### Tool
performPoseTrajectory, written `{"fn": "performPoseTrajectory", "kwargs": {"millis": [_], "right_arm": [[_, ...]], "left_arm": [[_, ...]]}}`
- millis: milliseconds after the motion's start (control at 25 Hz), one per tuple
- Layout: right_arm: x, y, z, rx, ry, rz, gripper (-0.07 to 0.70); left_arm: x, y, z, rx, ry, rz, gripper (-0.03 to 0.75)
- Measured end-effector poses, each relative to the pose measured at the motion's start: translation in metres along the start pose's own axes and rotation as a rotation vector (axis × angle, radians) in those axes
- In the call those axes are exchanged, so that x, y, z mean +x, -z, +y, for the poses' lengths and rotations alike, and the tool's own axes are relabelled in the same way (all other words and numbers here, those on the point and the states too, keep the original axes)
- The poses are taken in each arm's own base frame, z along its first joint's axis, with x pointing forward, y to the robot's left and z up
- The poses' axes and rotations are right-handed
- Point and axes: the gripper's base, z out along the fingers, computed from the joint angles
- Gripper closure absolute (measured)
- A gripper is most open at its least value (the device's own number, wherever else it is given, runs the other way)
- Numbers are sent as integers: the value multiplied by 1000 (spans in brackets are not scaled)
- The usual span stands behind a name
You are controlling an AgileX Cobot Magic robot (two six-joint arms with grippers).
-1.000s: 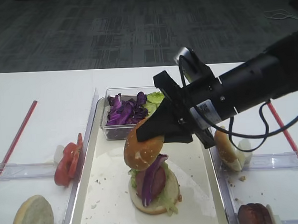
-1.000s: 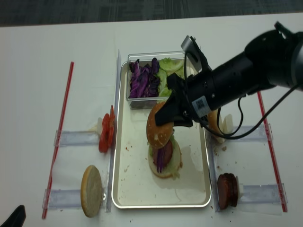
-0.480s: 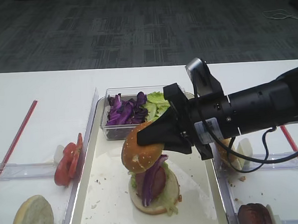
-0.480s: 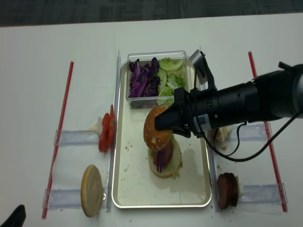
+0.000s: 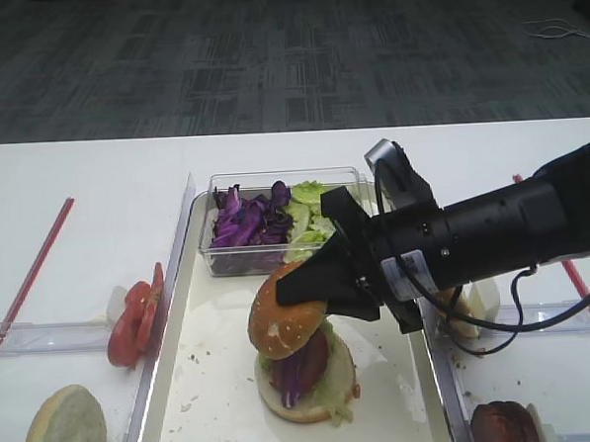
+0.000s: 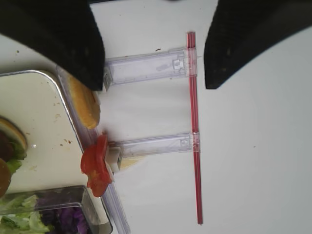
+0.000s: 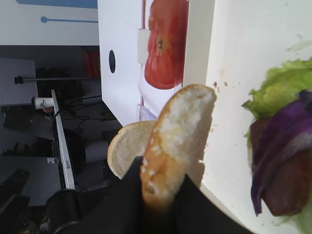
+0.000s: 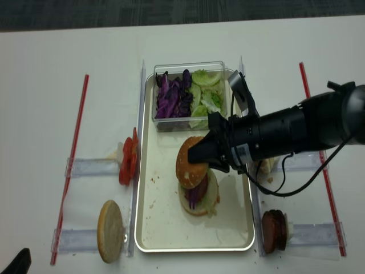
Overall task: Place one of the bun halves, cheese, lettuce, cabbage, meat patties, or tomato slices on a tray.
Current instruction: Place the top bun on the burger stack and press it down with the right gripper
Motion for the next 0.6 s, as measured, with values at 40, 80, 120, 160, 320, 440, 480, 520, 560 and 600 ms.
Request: {"fn": "performPoseTrajectory", "kwargs": {"millis": [40, 80, 120, 160, 320, 440, 480, 520, 560, 600], "right_arm": [[0, 0, -1, 1, -3, 0, 514], [0, -1, -2, 3, -3, 2, 514], [0, -2, -4, 5, -4, 4, 514], [0, -2, -5, 6, -7, 5, 514], [0, -7, -16, 21, -43, 19, 514], [1, -8, -20, 26, -54, 24, 514], [1, -8, -21, 27, -54, 24, 514], [1, -8, -21, 28, -54, 24, 514], [1, -9, -21, 30, -55, 24, 514], [1, -9, -22, 30, -54, 24, 514]], "left_arm": [[0, 0, 0, 0, 0, 0, 294], [0, 0, 0, 0, 0, 0, 294], [0, 0, 0, 0, 0, 0, 294], [0, 0, 0, 0, 0, 0, 294], [0, 0, 0, 0, 0, 0, 294], [0, 0, 0, 0, 0, 0, 294], [0, 0, 0, 0, 0, 0, 294], [0, 0, 0, 0, 0, 0, 294], [0, 0, 0, 0, 0, 0, 294], [0, 0, 0, 0, 0, 0, 294]]}}
